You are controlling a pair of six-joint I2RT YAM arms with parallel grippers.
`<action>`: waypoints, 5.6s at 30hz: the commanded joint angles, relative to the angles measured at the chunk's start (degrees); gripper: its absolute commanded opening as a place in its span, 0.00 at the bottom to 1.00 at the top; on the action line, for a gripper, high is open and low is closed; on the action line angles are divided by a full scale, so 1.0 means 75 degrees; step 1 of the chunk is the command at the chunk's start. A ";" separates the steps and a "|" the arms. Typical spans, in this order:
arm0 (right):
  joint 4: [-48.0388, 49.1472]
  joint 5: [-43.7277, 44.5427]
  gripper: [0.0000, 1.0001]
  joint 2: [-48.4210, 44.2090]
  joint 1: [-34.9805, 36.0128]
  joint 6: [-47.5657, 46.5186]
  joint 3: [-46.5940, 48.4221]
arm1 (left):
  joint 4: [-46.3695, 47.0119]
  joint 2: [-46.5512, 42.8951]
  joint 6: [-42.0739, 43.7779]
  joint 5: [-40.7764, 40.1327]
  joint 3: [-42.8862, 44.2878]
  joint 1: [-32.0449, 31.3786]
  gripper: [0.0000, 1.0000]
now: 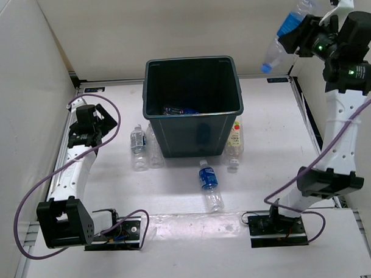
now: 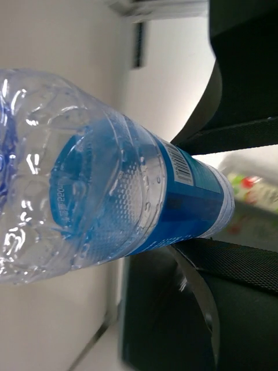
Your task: Put the plastic bottles in the bin
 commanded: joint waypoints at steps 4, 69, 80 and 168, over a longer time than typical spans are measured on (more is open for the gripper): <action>0.3511 -0.0961 0.00 -0.0853 0.1275 0.1278 -0.0694 | 0.0038 -0.0222 0.0118 0.0612 0.0127 -0.0017 1.00; -0.1024 -0.0764 0.90 0.2146 0.1054 -0.1149 -0.5090 | -0.1379 0.0106 0.0107 0.0882 0.0631 0.0006 1.00; -0.1364 -0.0494 0.90 0.2826 0.1816 -0.1629 -0.4750 | -0.1461 0.0247 -0.0081 0.0870 0.0701 0.0089 1.00; -0.4398 -0.0061 0.90 0.2580 0.1533 -0.6012 -0.3414 | -0.1380 0.0458 -0.0362 0.1105 0.0713 0.0194 1.00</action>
